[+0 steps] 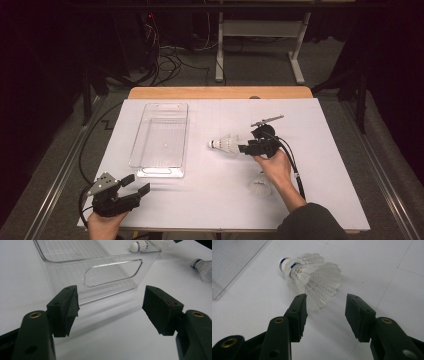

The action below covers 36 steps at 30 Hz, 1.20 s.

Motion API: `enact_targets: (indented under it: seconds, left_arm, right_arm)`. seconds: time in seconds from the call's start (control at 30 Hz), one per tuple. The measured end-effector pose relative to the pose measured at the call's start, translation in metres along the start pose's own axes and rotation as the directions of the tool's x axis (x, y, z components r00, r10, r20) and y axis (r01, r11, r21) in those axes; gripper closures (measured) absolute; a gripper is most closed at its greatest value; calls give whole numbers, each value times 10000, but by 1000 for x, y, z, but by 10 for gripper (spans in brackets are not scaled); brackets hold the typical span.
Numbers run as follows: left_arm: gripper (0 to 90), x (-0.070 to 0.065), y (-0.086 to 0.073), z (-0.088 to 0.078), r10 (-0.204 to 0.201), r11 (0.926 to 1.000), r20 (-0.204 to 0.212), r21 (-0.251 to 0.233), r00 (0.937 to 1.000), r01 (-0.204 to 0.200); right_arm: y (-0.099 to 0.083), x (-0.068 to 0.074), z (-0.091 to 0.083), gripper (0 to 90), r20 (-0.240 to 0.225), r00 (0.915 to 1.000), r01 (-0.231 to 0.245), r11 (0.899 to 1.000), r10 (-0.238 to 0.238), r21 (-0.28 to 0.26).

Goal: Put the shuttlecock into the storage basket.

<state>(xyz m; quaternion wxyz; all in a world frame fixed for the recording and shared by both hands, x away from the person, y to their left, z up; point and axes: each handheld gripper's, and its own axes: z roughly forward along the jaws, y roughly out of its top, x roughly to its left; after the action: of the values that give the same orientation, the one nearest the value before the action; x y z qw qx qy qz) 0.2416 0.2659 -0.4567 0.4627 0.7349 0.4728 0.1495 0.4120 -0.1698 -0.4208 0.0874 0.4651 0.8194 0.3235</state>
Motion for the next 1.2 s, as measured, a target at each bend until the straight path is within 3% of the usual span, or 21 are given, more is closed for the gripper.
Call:
enact_targets:
  seconds: [0.13, 0.8, 1.03, 1.2]
  left_arm:
    - [299, 0, 0, 0, -9, 10000, -3, -4, 10000, 9]
    - [299, 0, 0, -1, -49, 10000, 21, -70, 10000, 49]
    - [299, 0, 0, -1, -49, 10000, 9, -76, 10000, 49]
    - [299, -1, 0, -1, -54, 10000, -7, -74, 10000, 54]
  right_arm:
    - [-3, -3, -5, 524, 151, 9999, 12, 9999, -9, -151]
    - [-15, -7, -24, 493, 37, 10000, 28, 9991, -26, -427]
    - [-21, -11, -31, 493, -91, 9994, -329, 9985, 326, -427]
    - [-26, -12, -36, 494, -63, 9995, -311, 9984, 308, -475]
